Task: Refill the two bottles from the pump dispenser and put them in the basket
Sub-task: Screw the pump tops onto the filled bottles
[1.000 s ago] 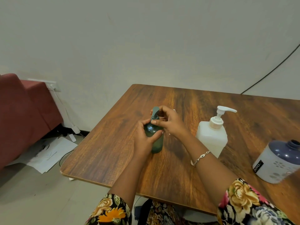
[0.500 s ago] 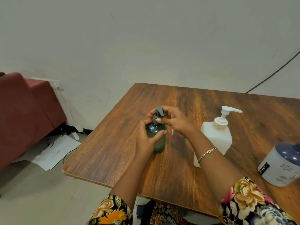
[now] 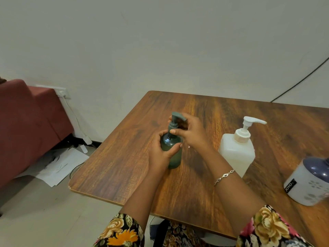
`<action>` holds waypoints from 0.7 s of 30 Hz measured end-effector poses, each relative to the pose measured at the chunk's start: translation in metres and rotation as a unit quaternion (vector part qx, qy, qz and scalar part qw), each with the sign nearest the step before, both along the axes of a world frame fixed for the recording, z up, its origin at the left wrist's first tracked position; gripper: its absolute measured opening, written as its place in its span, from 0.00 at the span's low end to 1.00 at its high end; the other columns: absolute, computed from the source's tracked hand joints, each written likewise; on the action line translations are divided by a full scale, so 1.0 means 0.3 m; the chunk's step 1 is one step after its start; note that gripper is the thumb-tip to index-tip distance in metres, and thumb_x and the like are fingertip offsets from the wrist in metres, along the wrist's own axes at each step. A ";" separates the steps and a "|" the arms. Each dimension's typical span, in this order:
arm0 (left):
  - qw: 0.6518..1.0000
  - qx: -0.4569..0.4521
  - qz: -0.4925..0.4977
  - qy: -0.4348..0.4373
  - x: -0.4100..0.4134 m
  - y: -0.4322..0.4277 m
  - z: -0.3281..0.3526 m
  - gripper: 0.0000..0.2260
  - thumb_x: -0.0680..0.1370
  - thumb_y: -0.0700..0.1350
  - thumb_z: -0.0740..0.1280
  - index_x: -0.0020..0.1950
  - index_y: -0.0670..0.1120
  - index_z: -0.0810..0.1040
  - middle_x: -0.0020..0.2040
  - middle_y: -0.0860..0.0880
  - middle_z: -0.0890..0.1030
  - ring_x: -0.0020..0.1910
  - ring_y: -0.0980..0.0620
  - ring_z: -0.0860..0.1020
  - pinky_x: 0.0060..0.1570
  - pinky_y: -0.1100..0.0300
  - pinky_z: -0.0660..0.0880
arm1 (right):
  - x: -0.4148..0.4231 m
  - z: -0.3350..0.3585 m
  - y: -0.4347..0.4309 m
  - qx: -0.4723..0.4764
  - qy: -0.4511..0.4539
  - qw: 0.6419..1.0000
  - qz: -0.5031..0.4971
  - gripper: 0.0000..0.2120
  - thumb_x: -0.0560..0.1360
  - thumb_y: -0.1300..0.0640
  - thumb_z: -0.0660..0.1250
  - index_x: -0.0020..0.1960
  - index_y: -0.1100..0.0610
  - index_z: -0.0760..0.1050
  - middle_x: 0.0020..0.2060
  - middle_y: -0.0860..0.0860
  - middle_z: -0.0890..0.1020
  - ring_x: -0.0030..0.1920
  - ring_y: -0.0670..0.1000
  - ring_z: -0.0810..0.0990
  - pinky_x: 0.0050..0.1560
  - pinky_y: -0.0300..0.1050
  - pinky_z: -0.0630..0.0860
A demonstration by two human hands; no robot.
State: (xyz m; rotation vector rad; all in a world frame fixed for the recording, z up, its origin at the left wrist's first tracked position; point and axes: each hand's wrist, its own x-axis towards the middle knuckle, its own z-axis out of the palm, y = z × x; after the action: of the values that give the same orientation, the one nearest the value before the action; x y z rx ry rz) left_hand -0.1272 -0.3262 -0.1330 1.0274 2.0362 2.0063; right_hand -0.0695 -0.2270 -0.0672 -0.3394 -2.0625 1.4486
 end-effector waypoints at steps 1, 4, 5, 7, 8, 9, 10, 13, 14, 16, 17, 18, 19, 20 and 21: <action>1.000 -0.004 0.001 0.000 -0.001 0.000 0.001 0.21 0.68 0.44 0.76 0.54 0.57 0.70 0.50 0.62 0.76 0.48 0.72 0.73 0.46 0.76 0.69 | 0.000 0.012 0.007 -0.016 0.009 1.000 0.006 0.19 0.68 0.73 0.69 0.53 0.56 0.74 0.48 0.51 0.80 0.55 0.52 0.79 0.59 0.49 0.75; 1.000 -0.008 0.005 -0.001 -0.003 0.000 -0.007 0.21 0.68 0.45 0.76 0.55 0.56 0.70 0.51 0.62 0.76 0.49 0.72 0.73 0.47 0.75 0.70 | -0.001 0.025 0.011 -0.022 -0.018 0.999 0.034 0.20 0.69 0.74 0.67 0.58 0.59 0.73 0.50 0.51 0.80 0.56 0.50 0.79 0.60 0.46 0.74; 1.000 -0.008 0.005 0.000 -0.004 0.000 -0.009 0.21 0.68 0.45 0.76 0.55 0.56 0.70 0.51 0.62 0.76 0.49 0.71 0.73 0.47 0.74 0.70 | 0.000 0.019 0.006 -0.015 -0.034 0.999 0.036 0.20 0.69 0.74 0.67 0.58 0.59 0.73 0.51 0.51 0.80 0.56 0.50 0.79 0.60 0.46 0.74; 1.000 -0.010 0.004 0.000 -0.007 0.001 -0.012 0.21 0.68 0.44 0.75 0.56 0.56 0.71 0.52 0.61 0.76 0.49 0.69 0.74 0.48 0.72 0.71 | 0.003 -0.004 0.000 -0.001 -0.049 0.998 0.030 0.19 0.69 0.73 0.68 0.56 0.56 0.74 0.50 0.51 0.81 0.55 0.50 0.79 0.60 0.46 0.74; 1.000 -0.010 0.003 0.000 -0.008 0.002 -0.011 0.21 0.68 0.44 0.75 0.56 0.55 0.71 0.52 0.61 0.76 0.49 0.69 0.74 0.48 0.71 0.71 | 0.006 -0.014 0.000 0.001 -0.047 0.999 0.027 0.19 0.69 0.73 0.68 0.54 0.55 0.74 0.50 0.51 0.81 0.54 0.49 0.79 0.60 0.46 0.74; 1.000 -0.008 0.004 -0.001 -0.007 0.002 -0.009 0.21 0.68 0.44 0.75 0.56 0.56 0.71 0.51 0.61 0.76 0.49 0.69 0.74 0.48 0.72 0.71 | 0.007 -0.019 -0.002 0.001 -0.044 0.999 0.025 0.19 0.69 0.73 0.68 0.53 0.55 0.74 0.49 0.51 0.81 0.54 0.49 0.79 0.59 0.45 0.74; 1.000 -0.006 0.004 -0.001 -0.007 0.001 -0.008 0.21 0.68 0.43 0.75 0.55 0.56 0.71 0.51 0.62 0.76 0.49 0.70 0.74 0.47 0.74 0.70 | 0.008 -0.021 -0.001 0.006 -0.042 0.999 0.022 0.18 0.69 0.72 0.68 0.53 0.55 0.74 0.49 0.52 0.81 0.54 0.49 0.79 0.59 0.44 0.75; 1.000 -0.004 0.002 -0.007 -0.006 0.000 -0.009 0.21 0.68 0.43 0.75 0.56 0.54 0.71 0.51 0.61 0.76 0.48 0.70 0.74 0.46 0.75 0.70 | 0.006 -0.022 0.001 0.031 -0.049 0.998 0.012 0.16 0.69 0.71 0.70 0.53 0.58 0.76 0.49 0.54 0.81 0.52 0.49 0.80 0.55 0.41 0.76; 1.000 -0.003 0.003 -0.008 -0.007 0.001 -0.011 0.21 0.68 0.43 0.75 0.57 0.53 0.71 0.51 0.61 0.76 0.49 0.70 0.74 0.46 0.75 0.70 | 0.004 -0.023 0.002 0.038 -0.053 0.998 0.007 0.15 0.68 0.70 0.70 0.53 0.59 0.76 0.48 0.54 0.81 0.51 0.50 0.80 0.53 0.41 0.76; 1.000 -0.001 0.006 -0.008 -0.009 0.003 -0.014 0.21 0.68 0.42 0.75 0.57 0.53 0.71 0.51 0.61 0.76 0.49 0.70 0.74 0.46 0.74 0.70 | 0.000 -0.027 0.001 0.049 -0.055 0.997 -0.004 0.13 0.67 0.69 0.72 0.49 0.59 0.75 0.44 0.52 0.81 0.47 0.49 0.80 0.49 0.40 0.76; 1.000 -0.002 0.006 -0.006 -0.009 0.003 -0.013 0.21 0.68 0.42 0.75 0.57 0.53 0.71 0.51 0.61 0.76 0.49 0.70 0.74 0.47 0.74 0.71 | -0.004 -0.030 -0.001 0.057 -0.053 0.997 -0.012 0.14 0.66 0.69 0.73 0.46 0.57 0.74 0.41 0.50 0.79 0.45 0.47 0.79 0.46 0.38 0.75; 1.000 -0.003 0.006 -0.005 -0.009 0.004 -0.013 0.21 0.68 0.42 0.75 0.57 0.53 0.72 0.51 0.61 0.76 0.49 0.69 0.74 0.47 0.73 0.71 | -0.008 -0.033 -0.003 0.069 -0.050 0.996 -0.024 0.15 0.65 0.67 0.75 0.43 0.54 0.72 0.40 0.47 0.78 0.42 0.44 0.78 0.44 0.34 0.73; 1.000 -0.004 0.005 -0.005 -0.009 0.004 -0.013 0.21 0.68 0.41 0.74 0.57 0.52 0.72 0.51 0.60 0.76 0.49 0.69 0.74 0.48 0.71 0.72 | -0.012 -0.034 -0.008 0.082 -0.051 0.995 -0.038 0.17 0.64 0.65 0.76 0.42 0.53 0.70 0.40 0.46 0.77 0.41 0.42 0.76 0.41 0.31 0.72; 1.000 -0.003 0.004 -0.005 -0.008 0.004 -0.013 0.21 0.69 0.41 0.74 0.58 0.51 0.72 0.52 0.60 0.76 0.50 0.68 0.74 0.48 0.70 0.72 | -0.016 -0.037 -0.011 0.095 -0.055 0.993 -0.052 0.18 0.64 0.63 0.77 0.42 0.52 0.69 0.41 0.46 0.77 0.41 0.41 0.76 0.40 0.29 0.71; 1.000 -0.003 0.004 -0.006 -0.007 0.004 -0.013 0.21 0.69 0.41 0.74 0.58 0.50 0.72 0.52 0.60 0.76 0.50 0.66 0.74 0.49 0.68 0.72 | -0.018 -0.039 -0.013 0.105 -0.062 0.991 -0.061 0.19 0.63 0.62 0.77 0.44 0.53 0.69 0.43 0.48 0.77 0.43 0.42 0.76 0.39 0.30 0.70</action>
State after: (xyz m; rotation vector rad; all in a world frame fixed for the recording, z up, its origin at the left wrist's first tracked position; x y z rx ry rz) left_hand -0.1294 -0.3251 -0.1369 1.0060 2.0435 2.0038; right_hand -0.0749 -0.2309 -0.0790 -0.4703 -2.2278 1.1506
